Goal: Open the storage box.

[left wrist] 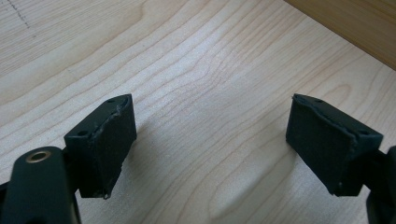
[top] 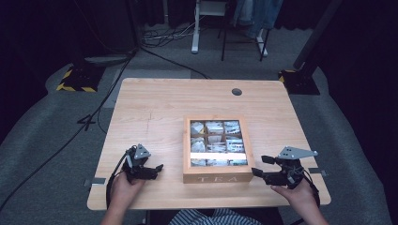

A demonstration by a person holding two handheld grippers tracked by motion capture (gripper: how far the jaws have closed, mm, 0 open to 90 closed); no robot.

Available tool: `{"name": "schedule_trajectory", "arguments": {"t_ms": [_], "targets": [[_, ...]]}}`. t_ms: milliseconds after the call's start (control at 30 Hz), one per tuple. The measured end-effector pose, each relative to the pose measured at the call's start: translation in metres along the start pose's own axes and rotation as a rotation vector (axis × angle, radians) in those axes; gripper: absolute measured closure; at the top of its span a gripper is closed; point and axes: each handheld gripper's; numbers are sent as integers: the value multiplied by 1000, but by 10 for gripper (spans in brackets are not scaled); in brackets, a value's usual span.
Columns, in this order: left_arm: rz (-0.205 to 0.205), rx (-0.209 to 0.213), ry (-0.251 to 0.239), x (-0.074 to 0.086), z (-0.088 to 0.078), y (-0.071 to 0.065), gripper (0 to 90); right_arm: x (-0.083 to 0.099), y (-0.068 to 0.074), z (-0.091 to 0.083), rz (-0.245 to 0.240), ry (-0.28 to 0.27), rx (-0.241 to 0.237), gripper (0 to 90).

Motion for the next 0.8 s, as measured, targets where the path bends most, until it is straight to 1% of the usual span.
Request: {"name": "schedule_trajectory", "arguments": {"t_ms": [133,200,400,533,633,667,800], "targets": [[0,0,0,0,0,0,167,4,0,6,-1,32,15,319],[0,0,0,0,0,0,167,6,-1,9,13,43,-2,319],[-1,0,0,0,0,0,167,9,4,16,-6,76,-25,321],[0,0,0,0,0,0,167,10,8,20,-39,111,-29,392],[0,0,0,0,0,0,167,11,10,20,-67,128,-19,434],[0,0,0,0,0,0,167,11,11,20,-77,138,-8,458],[0,0,0,0,0,0,167,10,10,17,-78,143,-10,514]]}}
Point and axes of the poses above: each handheld gripper's, and its own axes: z roughly forward along the jaws, x roughly out of its underside, y roughly to its left, and after that the axes turned 9 degrees about -y, right-handed
